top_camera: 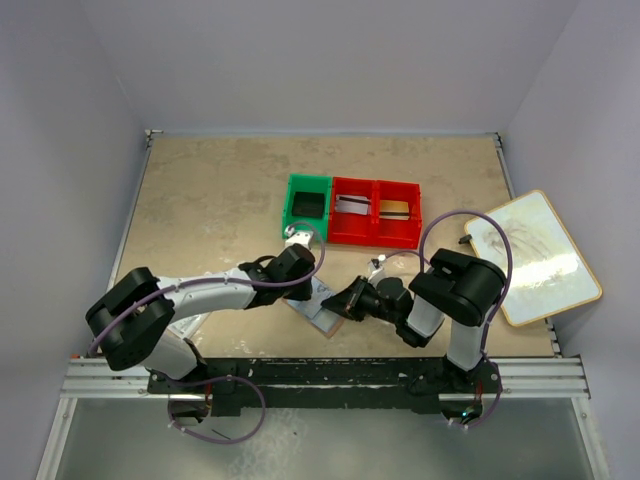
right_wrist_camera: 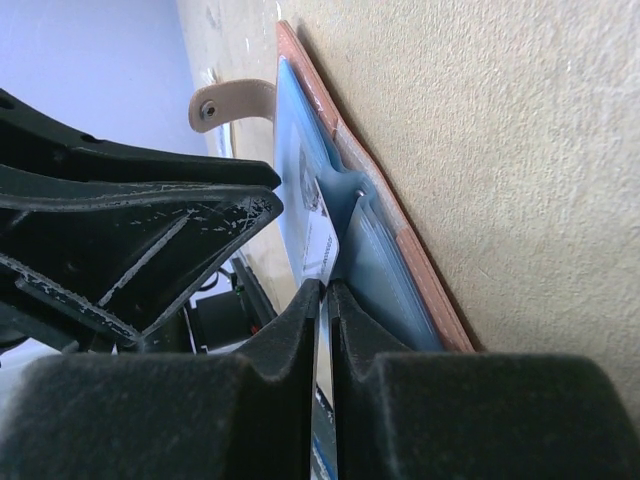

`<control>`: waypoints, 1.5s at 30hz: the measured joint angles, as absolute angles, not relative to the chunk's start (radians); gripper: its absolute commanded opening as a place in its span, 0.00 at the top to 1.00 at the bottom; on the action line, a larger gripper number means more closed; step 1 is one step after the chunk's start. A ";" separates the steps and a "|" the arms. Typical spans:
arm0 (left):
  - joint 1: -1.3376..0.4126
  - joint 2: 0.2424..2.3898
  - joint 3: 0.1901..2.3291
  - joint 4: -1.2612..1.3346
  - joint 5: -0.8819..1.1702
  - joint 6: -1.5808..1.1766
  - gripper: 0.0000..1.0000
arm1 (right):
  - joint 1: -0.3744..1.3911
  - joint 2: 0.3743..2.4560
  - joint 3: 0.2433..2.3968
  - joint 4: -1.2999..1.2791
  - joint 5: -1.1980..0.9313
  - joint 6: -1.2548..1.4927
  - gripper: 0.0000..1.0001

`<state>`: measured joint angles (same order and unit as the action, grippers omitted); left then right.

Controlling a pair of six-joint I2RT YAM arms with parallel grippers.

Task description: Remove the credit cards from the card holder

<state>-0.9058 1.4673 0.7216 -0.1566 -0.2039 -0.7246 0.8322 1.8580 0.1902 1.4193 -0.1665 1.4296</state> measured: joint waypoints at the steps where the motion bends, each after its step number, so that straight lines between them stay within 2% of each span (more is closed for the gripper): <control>1: -0.906 1.469 0.720 -0.159 -0.209 -0.726 0.77 | 0.833 1.858 0.190 1.419 -0.167 1.430 0.88; 7: -0.906 1.469 0.690 -0.153 -0.221 -0.741 0.80 | 0.833 1.858 0.191 1.422 -0.168 1.434 0.80; 15: -0.907 1.447 0.660 -0.139 -0.240 -0.764 0.80 | 0.853 1.854 0.222 1.393 -0.125 1.444 0.77; 25: -0.907 1.447 0.660 -0.139 -0.239 -0.767 0.81 | 0.878 1.799 0.260 1.260 -0.062 1.442 0.83; 31: -0.907 1.446 0.660 -0.140 -0.239 -0.767 0.81 | 0.898 1.799 0.272 1.256 -0.042 1.440 0.81; 38: -0.907 1.446 0.660 -0.142 -0.240 -0.767 0.81 | 0.903 1.799 0.277 1.252 -0.039 1.441 0.92; 42: -0.907 1.445 0.660 -0.143 -0.240 -0.767 0.82 | 0.903 1.799 0.276 1.252 -0.033 1.441 0.93; 45: -0.907 1.445 0.660 -0.144 -0.240 -0.767 0.82 | 0.904 1.799 0.271 1.252 -0.024 1.447 0.88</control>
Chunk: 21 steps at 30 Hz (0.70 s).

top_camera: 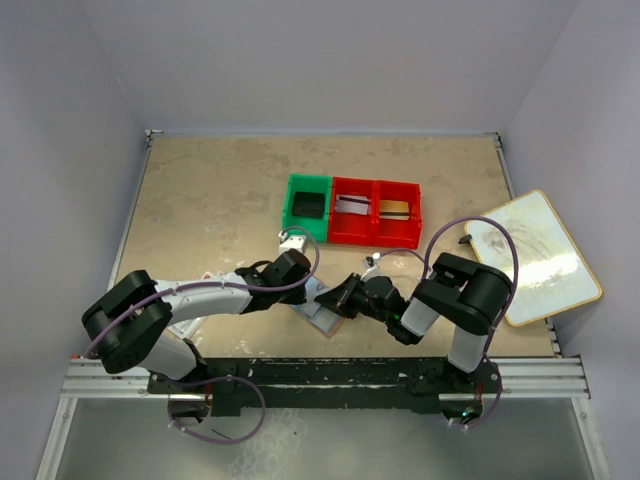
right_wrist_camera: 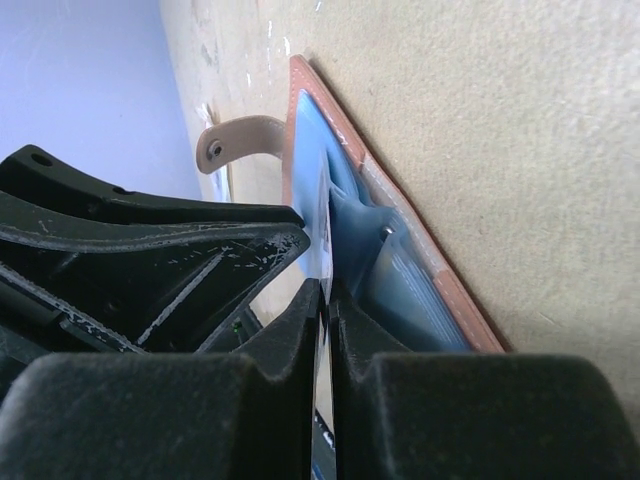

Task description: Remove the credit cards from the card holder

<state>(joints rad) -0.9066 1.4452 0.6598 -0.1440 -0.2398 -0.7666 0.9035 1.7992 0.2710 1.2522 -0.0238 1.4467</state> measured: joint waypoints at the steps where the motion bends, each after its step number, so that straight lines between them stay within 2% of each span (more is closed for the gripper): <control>1: -0.907 1.445 0.660 -0.144 -0.240 -0.767 0.82 | 0.904 1.799 0.268 1.254 -0.020 1.449 0.86; 13: -0.907 1.445 0.660 -0.145 -0.238 -0.767 0.82 | 0.904 1.799 0.261 1.253 -0.015 1.467 0.85; 17: -0.907 1.445 0.660 -0.145 -0.237 -0.768 0.82 | 0.904 1.799 0.266 1.244 -0.017 1.467 0.81; 21: -0.907 1.444 0.660 -0.145 -0.235 -0.768 0.82 | 0.904 1.800 0.267 1.245 -0.017 1.467 0.84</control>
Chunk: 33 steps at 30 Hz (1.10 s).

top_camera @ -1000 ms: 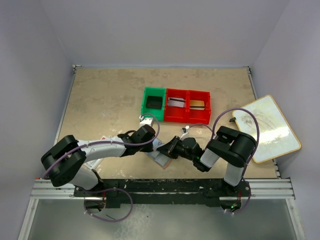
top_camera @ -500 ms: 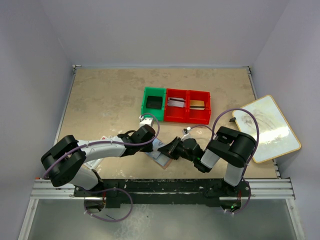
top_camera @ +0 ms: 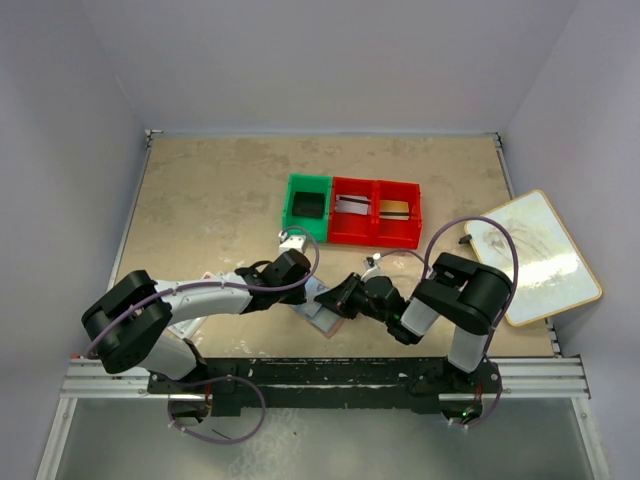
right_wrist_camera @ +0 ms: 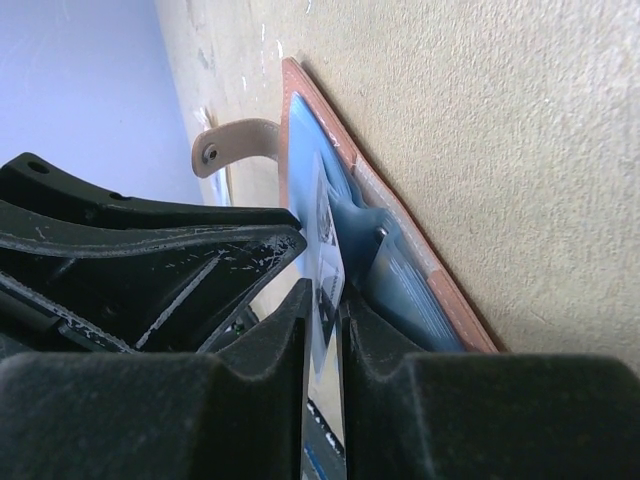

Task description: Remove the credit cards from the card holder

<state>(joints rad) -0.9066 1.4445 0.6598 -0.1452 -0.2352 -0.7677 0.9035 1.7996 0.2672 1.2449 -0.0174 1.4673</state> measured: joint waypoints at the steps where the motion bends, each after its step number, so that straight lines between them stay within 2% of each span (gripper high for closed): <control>1: -0.907 1.444 0.660 -0.145 -0.235 -0.768 0.82 | 0.904 1.800 0.268 1.245 -0.018 1.467 0.85; 8: -0.907 1.444 0.660 -0.147 -0.235 -0.768 0.82 | 0.904 1.823 0.265 1.278 -0.019 1.474 0.98; 20: -0.907 1.443 0.660 -0.151 -0.235 -0.767 0.82 | 0.904 1.615 0.167 1.184 -0.012 1.443 1.00; 25: -0.908 1.431 0.660 -0.159 -0.239 -0.767 0.76 | 0.904 1.438 0.157 1.026 0.003 1.393 1.00; 33: -0.911 1.289 0.661 -0.205 -0.303 -0.756 0.60 | 0.905 1.028 0.163 0.762 0.150 1.180 1.00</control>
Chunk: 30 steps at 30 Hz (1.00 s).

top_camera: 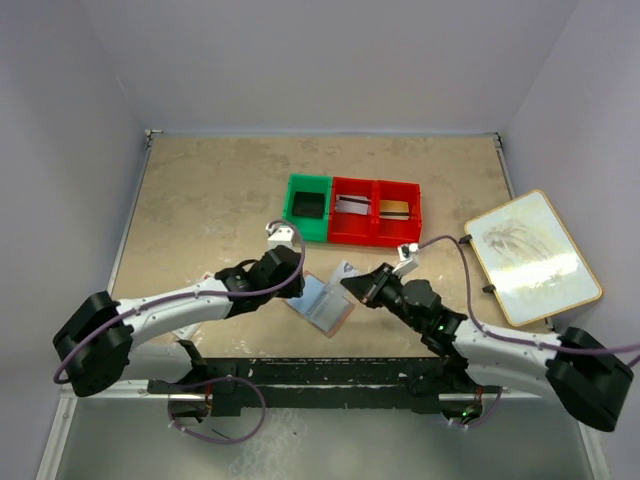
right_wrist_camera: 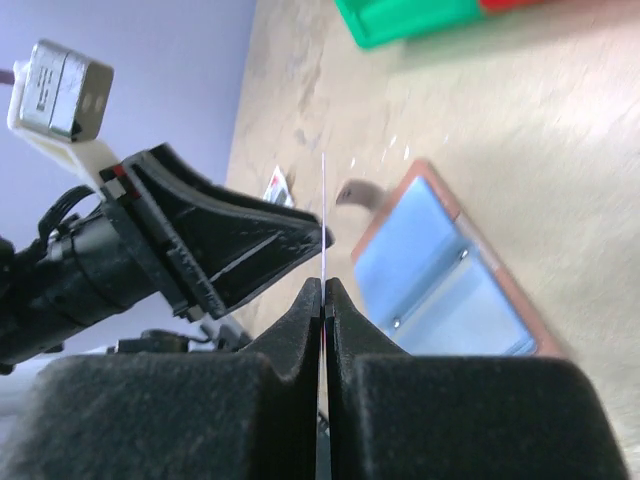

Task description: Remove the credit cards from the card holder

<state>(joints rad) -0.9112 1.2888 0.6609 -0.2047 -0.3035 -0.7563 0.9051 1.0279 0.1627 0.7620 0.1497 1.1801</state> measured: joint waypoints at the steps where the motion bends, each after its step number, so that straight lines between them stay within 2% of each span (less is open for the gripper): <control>1: -0.911 1.264 0.664 -0.220 -0.320 -0.754 0.58 | 0.905 0.987 0.164 0.735 0.172 1.152 1.00; 5: -0.911 1.171 0.698 -0.288 -0.385 -0.731 0.48 | 0.905 0.794 0.189 0.569 0.301 0.976 1.00; 10: -0.911 1.043 0.750 -0.387 -0.482 -0.693 0.33 | 0.905 0.657 0.216 0.490 0.408 0.733 1.00; 14: -0.911 0.976 0.812 -0.480 -0.580 -0.653 0.31 | 0.905 0.638 0.248 0.458 0.465 0.551 1.00; 19: -0.894 0.974 0.871 -0.585 -0.699 -0.618 0.30 | 0.897 0.769 0.355 0.424 0.529 0.353 1.00; 25: -0.721 1.071 0.869 -0.630 -0.684 -0.558 0.29 | 0.780 1.033 0.576 0.348 0.469 0.157 1.00; 30: -0.679 1.003 0.865 -0.630 -0.704 -0.540 0.29 | 0.737 1.230 0.749 0.296 0.445 0.020 1.00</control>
